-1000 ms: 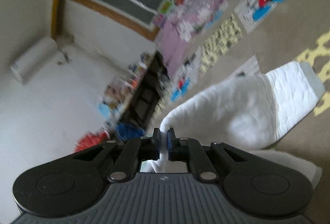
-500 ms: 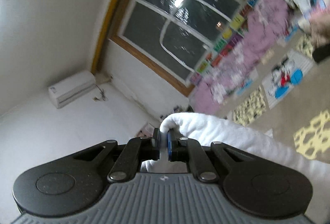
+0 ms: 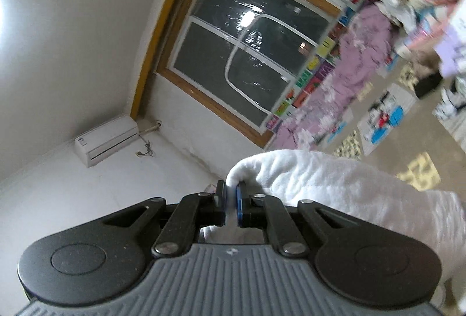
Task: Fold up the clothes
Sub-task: 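Lift the shirt with both grippers and shake it out in the air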
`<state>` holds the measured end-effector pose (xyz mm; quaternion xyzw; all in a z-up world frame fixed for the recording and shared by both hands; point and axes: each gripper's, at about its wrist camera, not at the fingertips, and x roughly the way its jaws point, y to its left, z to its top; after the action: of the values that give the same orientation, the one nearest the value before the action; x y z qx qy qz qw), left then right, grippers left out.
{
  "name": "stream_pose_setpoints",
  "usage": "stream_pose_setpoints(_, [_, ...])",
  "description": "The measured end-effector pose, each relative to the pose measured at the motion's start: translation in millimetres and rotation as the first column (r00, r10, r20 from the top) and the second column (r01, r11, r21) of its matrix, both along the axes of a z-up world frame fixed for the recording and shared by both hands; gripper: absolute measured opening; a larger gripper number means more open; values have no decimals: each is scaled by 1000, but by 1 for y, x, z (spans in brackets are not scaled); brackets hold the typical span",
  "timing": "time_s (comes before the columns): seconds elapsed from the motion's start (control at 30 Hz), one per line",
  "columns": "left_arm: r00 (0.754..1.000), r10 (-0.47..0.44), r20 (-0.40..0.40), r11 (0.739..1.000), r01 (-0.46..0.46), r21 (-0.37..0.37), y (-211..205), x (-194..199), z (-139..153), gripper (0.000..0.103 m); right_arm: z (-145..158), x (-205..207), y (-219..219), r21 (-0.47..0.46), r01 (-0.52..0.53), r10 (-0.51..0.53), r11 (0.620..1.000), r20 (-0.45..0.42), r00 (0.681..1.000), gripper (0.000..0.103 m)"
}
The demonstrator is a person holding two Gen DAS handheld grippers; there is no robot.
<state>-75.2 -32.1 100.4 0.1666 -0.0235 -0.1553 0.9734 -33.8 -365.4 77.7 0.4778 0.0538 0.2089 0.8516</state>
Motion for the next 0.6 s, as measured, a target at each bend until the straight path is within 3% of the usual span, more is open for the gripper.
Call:
stream_pose_setpoints(0.13, [998, 4, -69, 1000, -3, 15, -3, 14, -14, 6, -17, -11, 0, 3, 0, 0, 1000, -51, 999, 9])
stream_pose_setpoints(0.23, [991, 22, -128, 999, -17, 42, -8, 36, -29, 6, -32, 5, 2, -12, 4, -5, 1000, -112, 994, 9])
stream_pose_setpoints(0.6, [956, 88, -281, 991, -55, 124, -19, 157, -98, 6, -95, 131, 17, -132, 18, -57, 991, -297, 953, 9])
